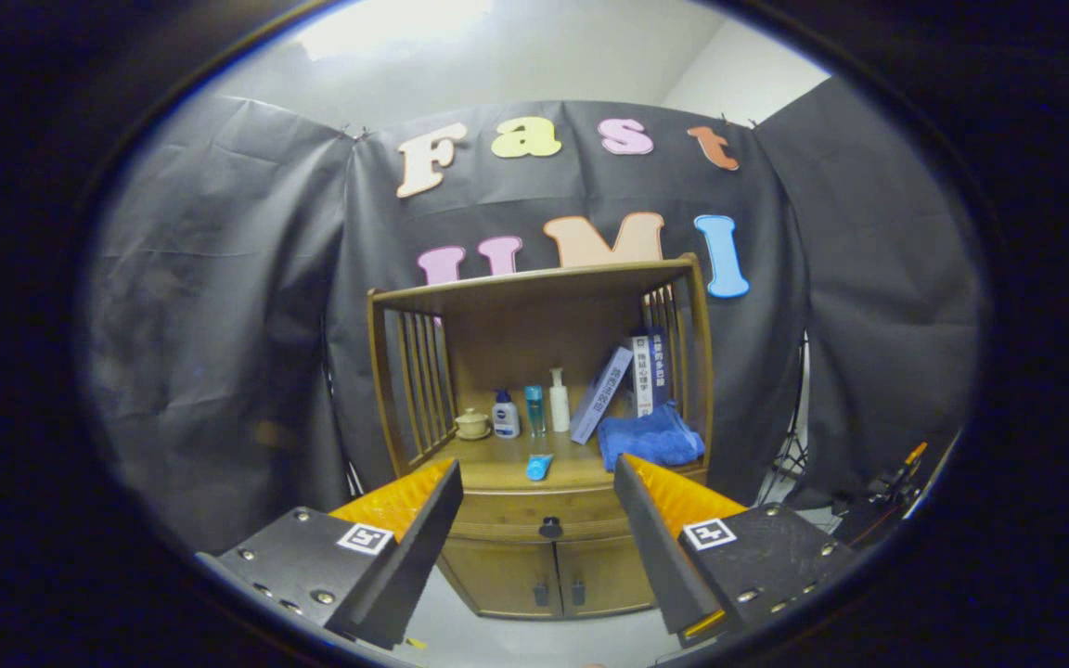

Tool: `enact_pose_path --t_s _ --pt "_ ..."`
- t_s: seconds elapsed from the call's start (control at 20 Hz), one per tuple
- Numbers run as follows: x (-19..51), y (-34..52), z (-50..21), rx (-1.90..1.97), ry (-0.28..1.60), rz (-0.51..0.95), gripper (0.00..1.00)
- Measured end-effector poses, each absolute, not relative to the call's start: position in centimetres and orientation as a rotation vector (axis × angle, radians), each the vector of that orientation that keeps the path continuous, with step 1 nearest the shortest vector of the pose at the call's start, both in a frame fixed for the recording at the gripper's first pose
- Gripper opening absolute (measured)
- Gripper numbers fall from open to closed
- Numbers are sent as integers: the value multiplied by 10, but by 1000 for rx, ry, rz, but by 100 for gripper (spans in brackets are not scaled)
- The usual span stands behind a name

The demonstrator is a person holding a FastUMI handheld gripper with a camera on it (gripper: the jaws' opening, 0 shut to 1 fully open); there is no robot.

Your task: Pull open the drawer, take out the items inside it, and place them on the countertop above the cabinet.

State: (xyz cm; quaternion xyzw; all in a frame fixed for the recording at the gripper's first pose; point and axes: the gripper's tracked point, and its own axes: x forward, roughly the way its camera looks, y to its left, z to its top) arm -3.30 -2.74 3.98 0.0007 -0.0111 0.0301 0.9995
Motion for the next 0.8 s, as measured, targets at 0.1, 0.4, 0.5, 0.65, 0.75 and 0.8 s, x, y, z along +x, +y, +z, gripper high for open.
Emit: enact_pose_path --t_s 0.1,0.4,0.5,0.65,0.75,0.8 --pt "-40 -27 38 6 -13 63 98" --pt "-44 -11 37 -10 -11 83 98" --pt "-49 -2 42 14 -32 98 98" --pt "-56 2 58 39 -75 111 98" --pt "-59 3 57 41 -77 120 98" --pt "-59 -1 55 36 -72 111 98"
